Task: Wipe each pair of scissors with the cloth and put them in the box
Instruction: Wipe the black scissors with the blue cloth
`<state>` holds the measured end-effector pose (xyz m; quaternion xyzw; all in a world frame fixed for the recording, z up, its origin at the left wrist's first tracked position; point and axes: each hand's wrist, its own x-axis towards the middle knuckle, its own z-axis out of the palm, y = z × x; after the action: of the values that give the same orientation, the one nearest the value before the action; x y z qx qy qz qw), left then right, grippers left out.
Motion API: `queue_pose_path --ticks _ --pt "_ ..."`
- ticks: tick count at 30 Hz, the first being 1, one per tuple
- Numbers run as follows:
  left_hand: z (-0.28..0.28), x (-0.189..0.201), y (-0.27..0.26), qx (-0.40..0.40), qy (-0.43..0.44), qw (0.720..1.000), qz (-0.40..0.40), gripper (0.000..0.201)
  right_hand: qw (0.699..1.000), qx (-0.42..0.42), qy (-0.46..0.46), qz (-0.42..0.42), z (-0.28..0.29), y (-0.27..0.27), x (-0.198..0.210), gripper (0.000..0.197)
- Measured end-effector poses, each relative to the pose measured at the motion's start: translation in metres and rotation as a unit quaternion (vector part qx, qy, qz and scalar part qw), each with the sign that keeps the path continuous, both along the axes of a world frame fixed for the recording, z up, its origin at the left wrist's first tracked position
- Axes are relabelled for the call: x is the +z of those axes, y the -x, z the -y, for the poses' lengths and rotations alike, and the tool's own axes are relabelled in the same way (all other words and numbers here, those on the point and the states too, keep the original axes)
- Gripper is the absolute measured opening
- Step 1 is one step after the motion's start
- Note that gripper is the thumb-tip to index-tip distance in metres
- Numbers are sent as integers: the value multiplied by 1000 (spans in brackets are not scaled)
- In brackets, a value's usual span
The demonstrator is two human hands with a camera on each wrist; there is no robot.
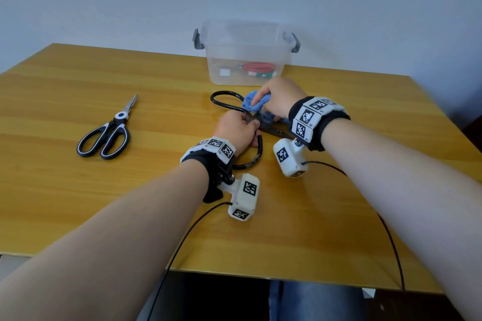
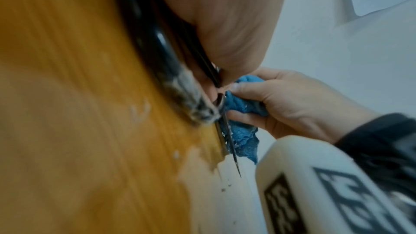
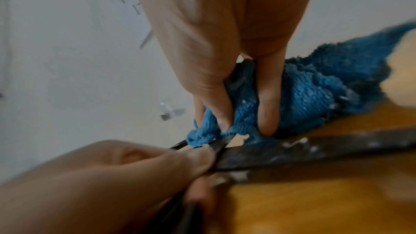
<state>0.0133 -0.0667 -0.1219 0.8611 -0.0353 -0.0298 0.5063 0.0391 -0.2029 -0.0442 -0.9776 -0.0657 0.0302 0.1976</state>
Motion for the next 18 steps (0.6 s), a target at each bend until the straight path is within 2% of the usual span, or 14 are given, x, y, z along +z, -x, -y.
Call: queue_pose_path --ticks 3,6,10,13,15,18 --pt "2 1 1 7 15 1000 -6 28 999 -43 6 8 17 -9 4 31" --pt "3 2 2 9 16 1000 -8 27 998 -39 37 20 23 -10 12 38" --pt "2 3 3 14 19 1000 -3 30 995 8 65 76 12 2 31 43" --pt "2 3 3 17 15 1000 -5 32 989 76 112 60 -3 14 32 46" --pt "1 5 4 15 3 1000 -3 29 993 85 82 26 -11 17 26 44" --pt "0 6 4 11 -11 1000 0 26 999 51 4 -18 -10 16 14 33"
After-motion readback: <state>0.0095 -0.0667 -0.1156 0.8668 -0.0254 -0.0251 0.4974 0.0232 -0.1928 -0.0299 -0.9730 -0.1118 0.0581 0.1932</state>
